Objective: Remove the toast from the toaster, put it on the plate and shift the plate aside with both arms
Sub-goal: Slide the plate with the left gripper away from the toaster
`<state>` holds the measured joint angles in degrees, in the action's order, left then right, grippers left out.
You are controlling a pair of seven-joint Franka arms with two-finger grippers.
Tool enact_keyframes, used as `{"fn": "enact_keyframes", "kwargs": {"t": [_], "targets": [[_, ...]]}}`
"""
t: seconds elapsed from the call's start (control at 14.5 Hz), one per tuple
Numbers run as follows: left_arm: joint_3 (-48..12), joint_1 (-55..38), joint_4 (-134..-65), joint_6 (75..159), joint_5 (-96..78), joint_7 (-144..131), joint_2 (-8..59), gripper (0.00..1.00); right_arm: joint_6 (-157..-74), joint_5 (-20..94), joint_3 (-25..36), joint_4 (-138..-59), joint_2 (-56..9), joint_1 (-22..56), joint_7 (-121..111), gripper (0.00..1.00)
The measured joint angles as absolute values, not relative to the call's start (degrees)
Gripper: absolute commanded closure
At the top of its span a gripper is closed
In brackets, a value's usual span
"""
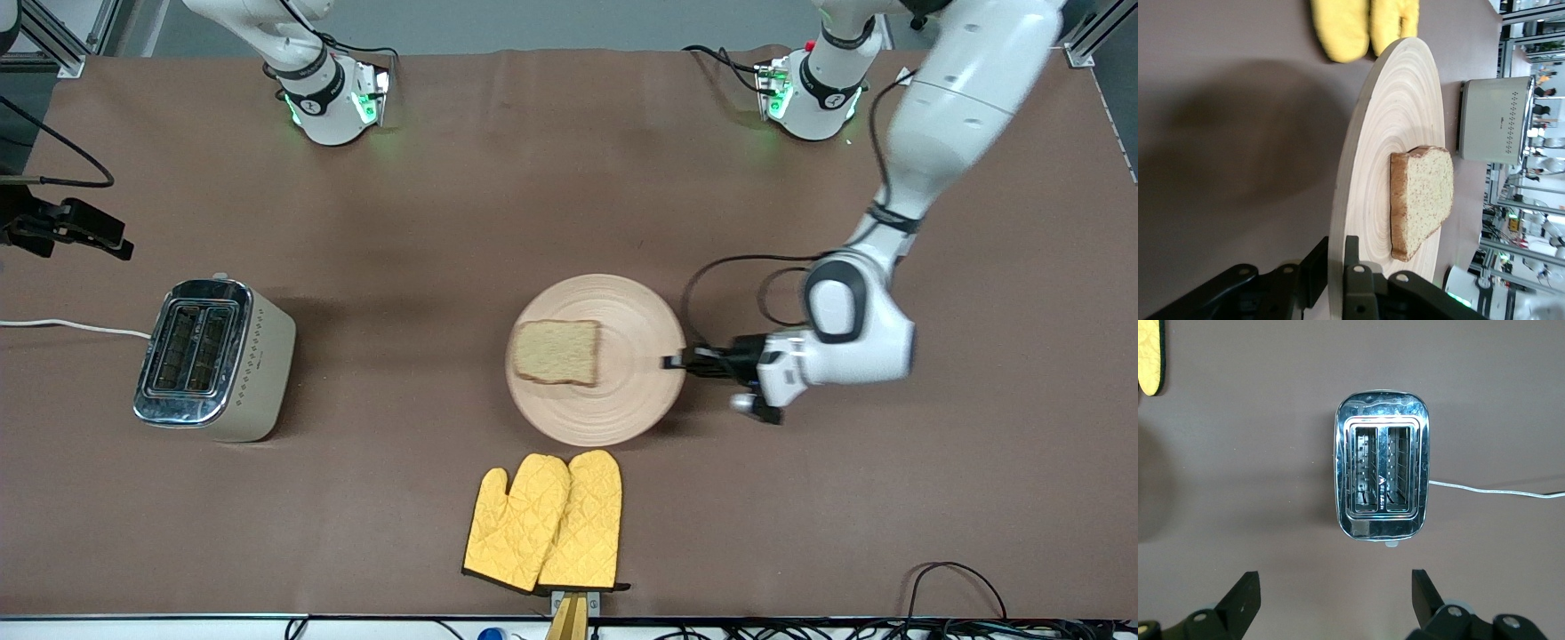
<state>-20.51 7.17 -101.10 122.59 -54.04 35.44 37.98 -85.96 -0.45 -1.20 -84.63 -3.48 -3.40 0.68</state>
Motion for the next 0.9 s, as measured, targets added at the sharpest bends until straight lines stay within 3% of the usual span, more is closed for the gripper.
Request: {"fn": "enact_keyframes", "kwargs": {"t": [0.41,0.83,0.9], "targets": [[-20.58,27.88,-98.37,110.74,-38.58,40.5,40.61,1.0,-85.95,-0.46,-1.2,-84.63,-3.48,-3.41,0.68,0.0],[-20.64,36.15,-95.43,109.08,-37.15,48.49,47.47,1.0,-85.96,-0.46,-1.21,-84.62,-3.48,-3.4,0.69,0.0],[-20.67,36.65,-94.61,108.78,-37.15,48.85,48.7,0.93,-85.96,-0.46,-1.21,-84.62,-3.48,-3.4,0.69,0.0]]}}
